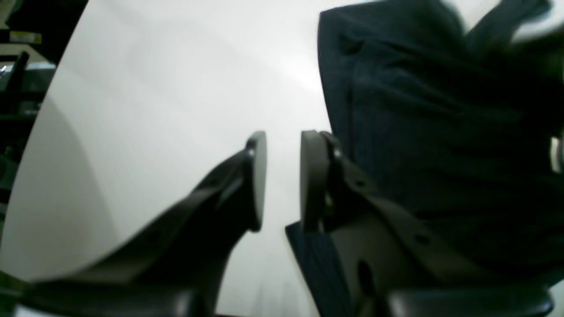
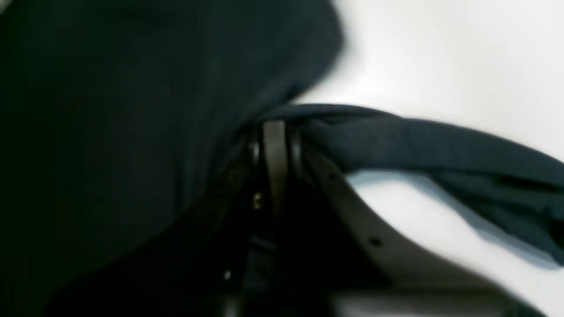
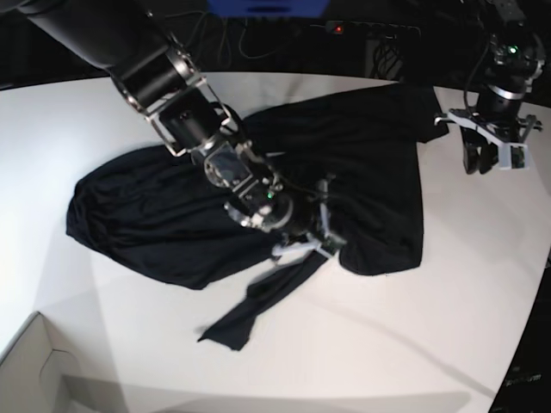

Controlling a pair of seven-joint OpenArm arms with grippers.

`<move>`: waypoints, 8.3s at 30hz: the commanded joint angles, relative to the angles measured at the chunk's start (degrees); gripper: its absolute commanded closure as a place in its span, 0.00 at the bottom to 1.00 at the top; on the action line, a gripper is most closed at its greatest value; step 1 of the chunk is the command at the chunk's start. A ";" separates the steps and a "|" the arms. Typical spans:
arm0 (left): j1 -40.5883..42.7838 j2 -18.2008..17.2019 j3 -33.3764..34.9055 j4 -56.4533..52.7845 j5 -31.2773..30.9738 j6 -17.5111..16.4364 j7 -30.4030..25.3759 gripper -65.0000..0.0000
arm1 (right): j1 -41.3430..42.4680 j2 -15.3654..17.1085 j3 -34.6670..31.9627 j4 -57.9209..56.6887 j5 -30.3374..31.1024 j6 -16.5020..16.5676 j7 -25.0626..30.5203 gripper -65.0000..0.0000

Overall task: Layout the t-shirt on the table in an organized manner, then fold the t-shirt properly
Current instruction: 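Grasp shirt edges with both grippers and pull them apart, then lay the shirt flat and release it from both grippers, then grasp the sleeve with the left gripper and stretch it away from the body, then lay the sleeve along the shirt side and release the left gripper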

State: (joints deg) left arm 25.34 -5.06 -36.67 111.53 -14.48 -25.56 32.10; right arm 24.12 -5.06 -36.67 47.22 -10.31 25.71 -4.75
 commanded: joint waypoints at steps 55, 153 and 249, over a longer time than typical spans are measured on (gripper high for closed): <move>-58.79 2.82 14.64 -76.84 25.07 0.73 -9.81 0.80 | -29.44 13.54 46.38 46.27 0.06 0.97 -13.49 1.00; -49.47 -2.98 5.76 -66.56 24.99 0.02 -12.45 0.79 | -34.19 12.31 45.32 58.93 -0.02 0.09 -29.93 1.00; -20.11 -3.60 -2.85 -7.92 0.37 0.46 16.21 0.79 | -36.82 10.03 45.85 58.23 0.15 0.09 -24.13 1.00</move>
State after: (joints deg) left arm 5.96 -8.19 -39.33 102.61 -13.93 -25.47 49.45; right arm -12.88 4.93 9.02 104.33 -10.68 25.71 -30.09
